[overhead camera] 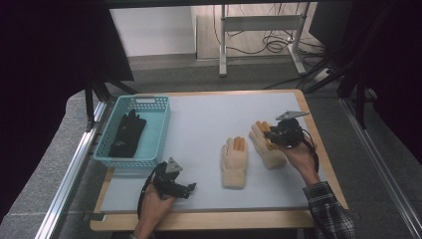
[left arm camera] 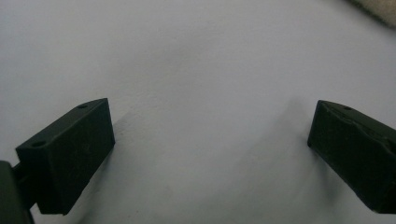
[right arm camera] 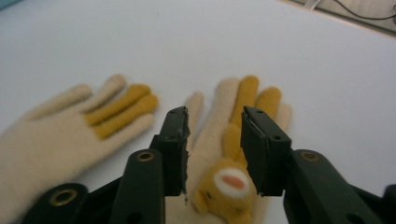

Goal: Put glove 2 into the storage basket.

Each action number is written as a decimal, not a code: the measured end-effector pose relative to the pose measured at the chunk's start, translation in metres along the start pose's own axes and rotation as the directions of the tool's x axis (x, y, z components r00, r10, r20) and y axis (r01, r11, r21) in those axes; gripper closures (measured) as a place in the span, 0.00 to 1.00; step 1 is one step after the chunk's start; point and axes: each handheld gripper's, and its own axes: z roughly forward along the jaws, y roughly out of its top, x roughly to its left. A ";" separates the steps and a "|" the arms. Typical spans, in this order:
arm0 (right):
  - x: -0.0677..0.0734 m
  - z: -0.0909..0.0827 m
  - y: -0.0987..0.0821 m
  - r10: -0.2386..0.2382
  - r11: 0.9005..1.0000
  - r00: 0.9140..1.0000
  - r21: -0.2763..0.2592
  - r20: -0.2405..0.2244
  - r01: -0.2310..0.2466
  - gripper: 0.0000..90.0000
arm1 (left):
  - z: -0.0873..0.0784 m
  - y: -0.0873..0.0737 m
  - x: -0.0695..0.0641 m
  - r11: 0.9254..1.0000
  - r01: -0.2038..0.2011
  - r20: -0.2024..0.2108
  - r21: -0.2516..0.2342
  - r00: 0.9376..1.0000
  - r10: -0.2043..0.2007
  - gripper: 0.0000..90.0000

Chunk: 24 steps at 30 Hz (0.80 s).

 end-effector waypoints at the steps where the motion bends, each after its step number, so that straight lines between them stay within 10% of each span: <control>1: -0.004 0.000 -0.004 0.001 1.000 1.000 0.007 -0.007 -0.001 0.64 | 0.000 0.000 0.000 1.000 0.000 0.000 0.000 1.000 0.000 0.01; 19: -0.021 0.033 -0.048 -0.136 0.988 0.986 0.063 -0.099 0.142 0.48 | 0.000 0.000 0.000 1.000 0.002 0.000 -0.002 1.000 -0.002 0.01; 24: -0.014 0.027 -0.044 0.066 0.997 0.998 0.048 -0.003 -0.066 0.63 | 0.000 0.000 0.000 1.000 0.000 0.000 0.000 1.000 0.000 0.01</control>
